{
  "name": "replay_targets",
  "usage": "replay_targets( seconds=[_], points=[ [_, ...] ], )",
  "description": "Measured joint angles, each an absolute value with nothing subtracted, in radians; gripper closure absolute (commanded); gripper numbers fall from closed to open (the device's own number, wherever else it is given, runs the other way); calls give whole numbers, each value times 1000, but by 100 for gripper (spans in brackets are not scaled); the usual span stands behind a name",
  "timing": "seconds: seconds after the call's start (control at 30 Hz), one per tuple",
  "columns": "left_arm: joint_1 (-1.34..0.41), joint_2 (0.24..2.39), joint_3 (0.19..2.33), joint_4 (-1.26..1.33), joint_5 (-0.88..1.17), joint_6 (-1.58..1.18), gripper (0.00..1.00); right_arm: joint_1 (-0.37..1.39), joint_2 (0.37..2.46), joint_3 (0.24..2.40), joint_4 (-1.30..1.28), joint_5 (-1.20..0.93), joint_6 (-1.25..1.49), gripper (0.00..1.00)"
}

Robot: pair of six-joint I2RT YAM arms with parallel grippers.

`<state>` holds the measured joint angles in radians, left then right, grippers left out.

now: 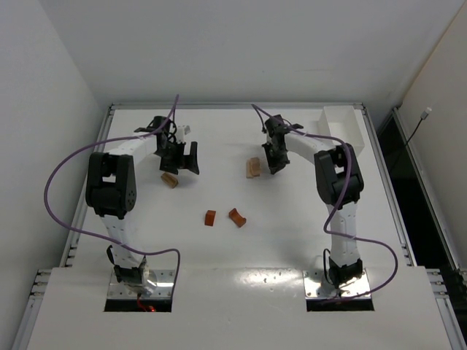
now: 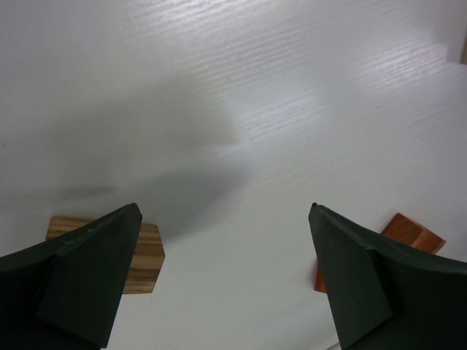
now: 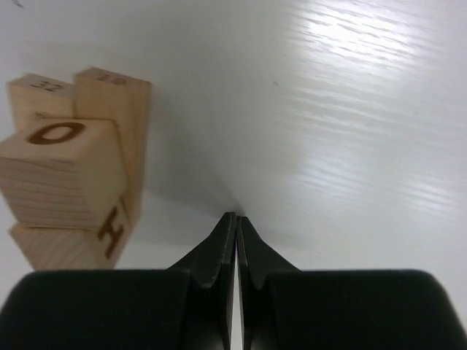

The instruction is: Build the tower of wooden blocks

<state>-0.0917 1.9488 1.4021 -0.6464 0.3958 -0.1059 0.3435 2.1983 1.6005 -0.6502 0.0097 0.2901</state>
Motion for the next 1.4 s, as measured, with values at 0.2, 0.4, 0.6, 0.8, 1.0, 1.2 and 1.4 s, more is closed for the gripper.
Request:
replay_targets(
  seconds=[0.2, 0.4, 0.6, 0.8, 1.0, 1.2, 1.4],
  points=[
    [-93, 1871, 1294, -628, 406, -81, 1, 330, 2106, 1573, -675, 44, 221, 81],
    [-119, 1683, 1171, -618, 413, -56, 1, 309, 1865, 1568, -689, -110, 17, 51],
    [-131, 1579, 1141, -588, 185, -80, 1, 308, 1693, 1507, -691, -203, -101, 50],
    [-135, 1646, 1142, -561, -63, -168, 1, 307, 1694, 1472, -719, -217, -135, 50],
    [-139, 1756, 1156, -561, -99, -257, 14, 303, 1695, 1472, -719, -216, -139, 48],
    [-137, 1868, 1253, -566, -97, -323, 44, 303, 1695, 1466, -718, -209, -140, 46],
    [-135, 1937, 1315, -577, -67, -342, 100, 303, 1695, 1455, -718, -205, -140, 44]
  ],
)
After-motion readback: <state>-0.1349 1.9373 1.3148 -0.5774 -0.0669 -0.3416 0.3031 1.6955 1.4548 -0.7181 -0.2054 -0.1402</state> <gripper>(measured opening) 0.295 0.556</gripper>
